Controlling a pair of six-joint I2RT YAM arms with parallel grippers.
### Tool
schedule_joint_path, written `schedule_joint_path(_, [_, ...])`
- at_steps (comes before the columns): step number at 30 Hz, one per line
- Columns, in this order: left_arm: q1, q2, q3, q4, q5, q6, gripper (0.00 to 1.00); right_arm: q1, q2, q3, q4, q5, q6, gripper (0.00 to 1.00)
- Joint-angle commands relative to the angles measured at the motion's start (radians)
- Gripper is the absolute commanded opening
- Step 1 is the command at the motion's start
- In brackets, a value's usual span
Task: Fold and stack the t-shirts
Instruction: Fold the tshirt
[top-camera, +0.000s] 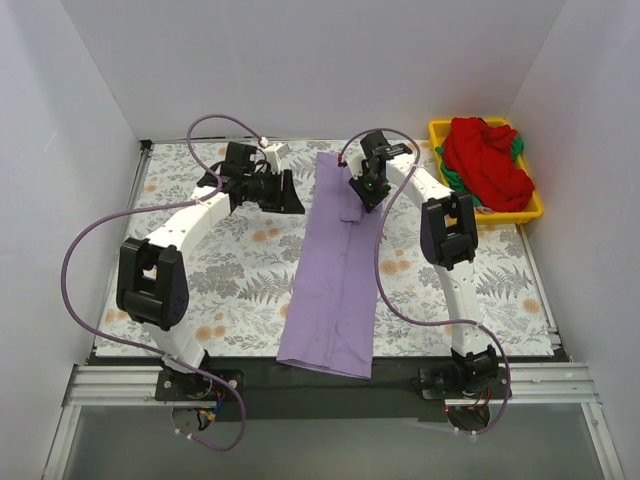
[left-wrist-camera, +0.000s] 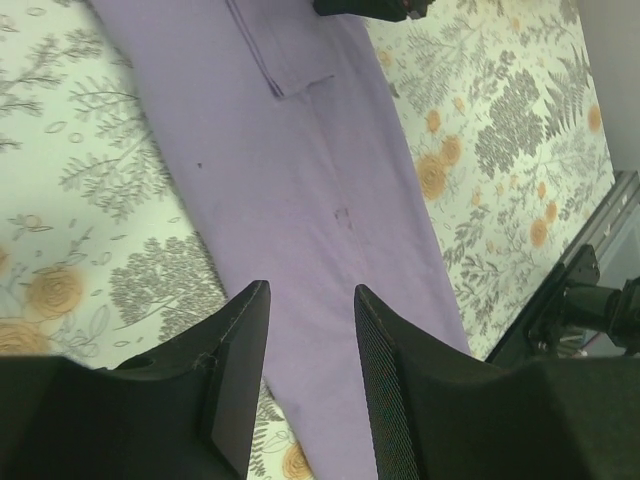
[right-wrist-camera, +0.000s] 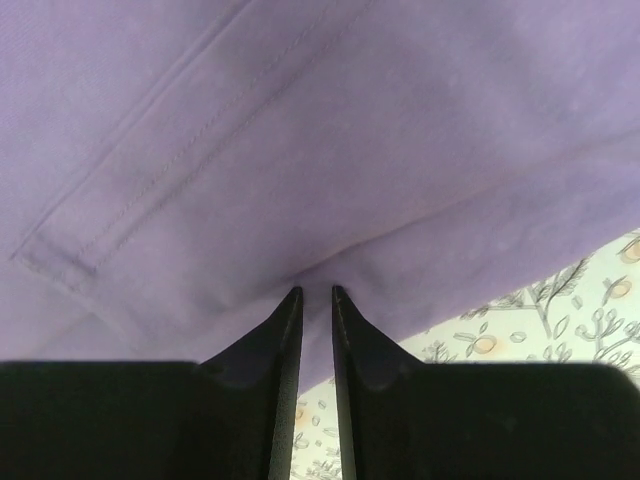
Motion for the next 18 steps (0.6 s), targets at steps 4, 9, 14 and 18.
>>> schedule_joint_path(4, [0.086,0.051,0.058,0.042,-0.023,-0.015,0.39,0.034,0.124,0.142,0.116,0.056,0.013,0.23])
schedule_joint_path(9, [0.092,0.143,0.099,0.051,-0.030,0.009,0.38,0.038,0.141,0.179,0.224,0.066,0.010,0.24])
schedule_joint_path(14, [0.082,0.245,0.195,0.051,0.003,0.008,0.38,0.031,0.043,0.162,0.281,0.089,-0.004,0.25])
schedule_joint_path(18, [0.040,0.321,0.277,0.062,-0.002,0.000,0.38,0.011,-0.116,0.096,0.298,0.057,-0.022,0.27])
